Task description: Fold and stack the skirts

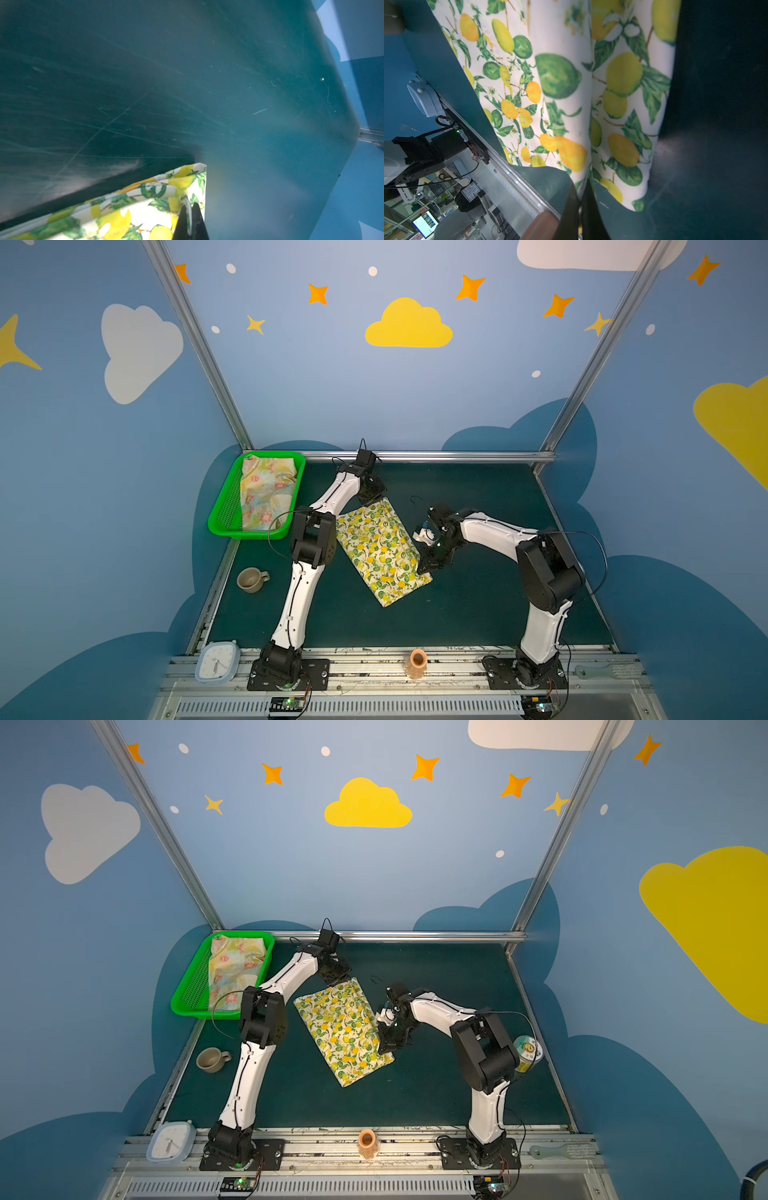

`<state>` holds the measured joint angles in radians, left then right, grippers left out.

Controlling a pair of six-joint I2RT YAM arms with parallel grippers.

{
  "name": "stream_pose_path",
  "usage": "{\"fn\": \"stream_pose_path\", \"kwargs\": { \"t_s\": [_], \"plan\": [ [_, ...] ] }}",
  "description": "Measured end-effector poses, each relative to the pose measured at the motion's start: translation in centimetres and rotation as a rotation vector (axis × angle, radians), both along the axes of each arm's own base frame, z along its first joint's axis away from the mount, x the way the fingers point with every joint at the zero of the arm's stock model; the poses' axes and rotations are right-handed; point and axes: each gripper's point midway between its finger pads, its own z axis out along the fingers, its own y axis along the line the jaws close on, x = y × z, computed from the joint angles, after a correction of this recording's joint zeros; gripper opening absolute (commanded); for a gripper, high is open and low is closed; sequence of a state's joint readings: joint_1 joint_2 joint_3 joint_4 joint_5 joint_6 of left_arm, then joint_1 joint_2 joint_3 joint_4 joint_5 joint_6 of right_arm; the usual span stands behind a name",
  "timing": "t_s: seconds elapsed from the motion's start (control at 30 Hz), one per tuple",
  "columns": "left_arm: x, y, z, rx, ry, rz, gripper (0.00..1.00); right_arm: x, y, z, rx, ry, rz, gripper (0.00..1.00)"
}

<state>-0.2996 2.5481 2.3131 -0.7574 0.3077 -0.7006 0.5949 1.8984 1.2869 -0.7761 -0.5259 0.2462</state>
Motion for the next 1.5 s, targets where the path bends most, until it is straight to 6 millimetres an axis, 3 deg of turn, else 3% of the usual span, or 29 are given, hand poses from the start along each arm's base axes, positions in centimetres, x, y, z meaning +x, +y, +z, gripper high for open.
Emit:
{"fn": "stream_pose_path", "kwargs": {
  "t_s": [0.2, 0.53, 0.73, 0.9, 1.27, 1.37, 1.5],
  "plan": [
    [0.0, -0.1, -0.7, -0.001, 0.008, 0.001, 0.07, 0.2, -0.2, -0.5, -0.018, 0.006, -0.006, 0.12],
    [0.6, -0.4, -0.6, -0.015, -0.016, 0.004, 0.42, 0.6, -0.7, -0.6, -0.051, 0.004, -0.015, 0.27],
    [1.3, -1.0, -0.1, -0.042, -0.057, -0.017, 0.43, 0.9, -1.1, -0.5, -0.08, -0.014, -0.02, 0.28],
    [0.7, -0.9, 0.2, -0.044, -0.063, -0.036, 0.43, 1.0, -1.6, -0.1, -0.104, -0.028, -0.024, 0.27],
    [-3.1, 2.0, 5.3, -0.089, -0.12, -0.01, 0.43, 0.9, -1.4, -0.1, -0.12, -0.034, -0.028, 0.26],
    [-4.1, 2.9, 5.7, -0.092, -0.12, -0.001, 0.43, 0.9, -1.6, -0.3, -0.137, -0.042, -0.029, 0.26],
    [-6.2, 3.6, 4.9, -0.093, -0.098, 0.004, 0.43, 0.9, -2.2, -0.4, -0.184, -0.065, -0.032, 0.27]
  ]
}}
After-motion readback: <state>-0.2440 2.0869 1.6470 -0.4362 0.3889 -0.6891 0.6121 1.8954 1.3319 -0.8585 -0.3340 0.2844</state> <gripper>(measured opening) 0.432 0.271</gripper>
